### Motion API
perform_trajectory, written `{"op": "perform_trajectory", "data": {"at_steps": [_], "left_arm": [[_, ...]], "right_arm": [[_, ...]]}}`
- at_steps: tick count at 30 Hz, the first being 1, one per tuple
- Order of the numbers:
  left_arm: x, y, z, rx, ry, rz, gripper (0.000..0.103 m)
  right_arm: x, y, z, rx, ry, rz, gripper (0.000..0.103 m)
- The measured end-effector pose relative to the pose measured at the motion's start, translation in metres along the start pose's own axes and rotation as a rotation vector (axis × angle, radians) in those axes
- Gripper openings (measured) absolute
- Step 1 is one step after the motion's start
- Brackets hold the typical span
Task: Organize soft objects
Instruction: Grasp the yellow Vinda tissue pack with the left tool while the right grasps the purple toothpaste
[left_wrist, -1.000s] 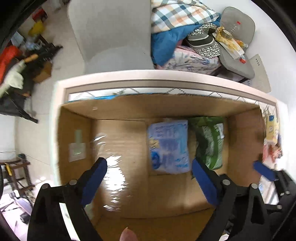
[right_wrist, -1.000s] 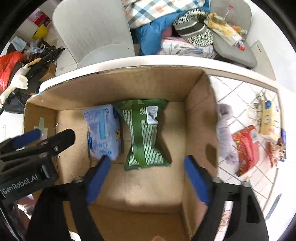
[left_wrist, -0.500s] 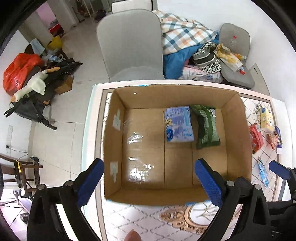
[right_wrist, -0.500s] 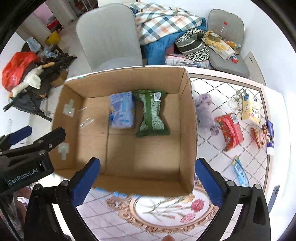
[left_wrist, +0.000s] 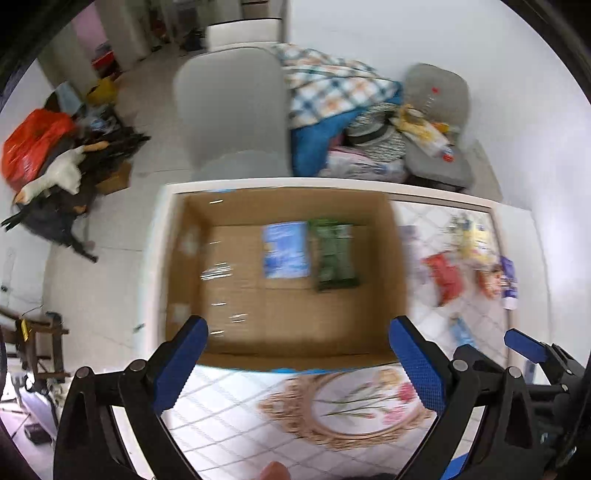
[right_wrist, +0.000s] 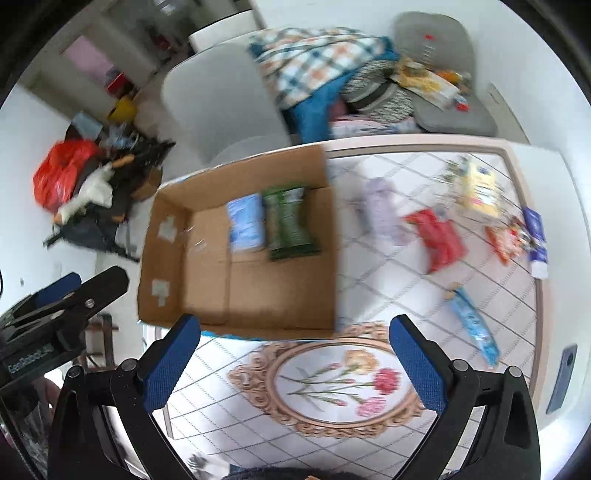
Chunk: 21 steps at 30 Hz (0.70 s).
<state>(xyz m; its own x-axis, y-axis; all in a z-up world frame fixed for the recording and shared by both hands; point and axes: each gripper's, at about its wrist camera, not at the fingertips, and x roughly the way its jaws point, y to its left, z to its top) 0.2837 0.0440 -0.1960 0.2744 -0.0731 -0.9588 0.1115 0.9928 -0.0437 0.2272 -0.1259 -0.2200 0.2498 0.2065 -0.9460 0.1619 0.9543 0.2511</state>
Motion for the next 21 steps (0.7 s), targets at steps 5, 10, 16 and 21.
{"op": "perform_trajectory", "data": {"at_steps": [5,10,16,21], "left_arm": [[0.035,-0.101,0.032,0.081,0.048,-0.085,0.1],[0.103,-0.217,0.072,0.172,0.159,-0.152,0.1],[0.196,-0.322,0.106,0.277,0.256,-0.107,0.093],[0.269,-0.366,0.112,0.319,0.384,-0.096,0.088]], "right_arm": [[-0.018,-0.119,0.021,0.143,-0.026,-0.099,0.103],[-0.006,-0.265,0.049,0.307,0.006,-0.206,0.103],[0.045,-0.403,0.079,0.454,0.087,-0.217,0.103],[0.101,-0.466,0.086,0.526,0.189,-0.196,0.1]]}}
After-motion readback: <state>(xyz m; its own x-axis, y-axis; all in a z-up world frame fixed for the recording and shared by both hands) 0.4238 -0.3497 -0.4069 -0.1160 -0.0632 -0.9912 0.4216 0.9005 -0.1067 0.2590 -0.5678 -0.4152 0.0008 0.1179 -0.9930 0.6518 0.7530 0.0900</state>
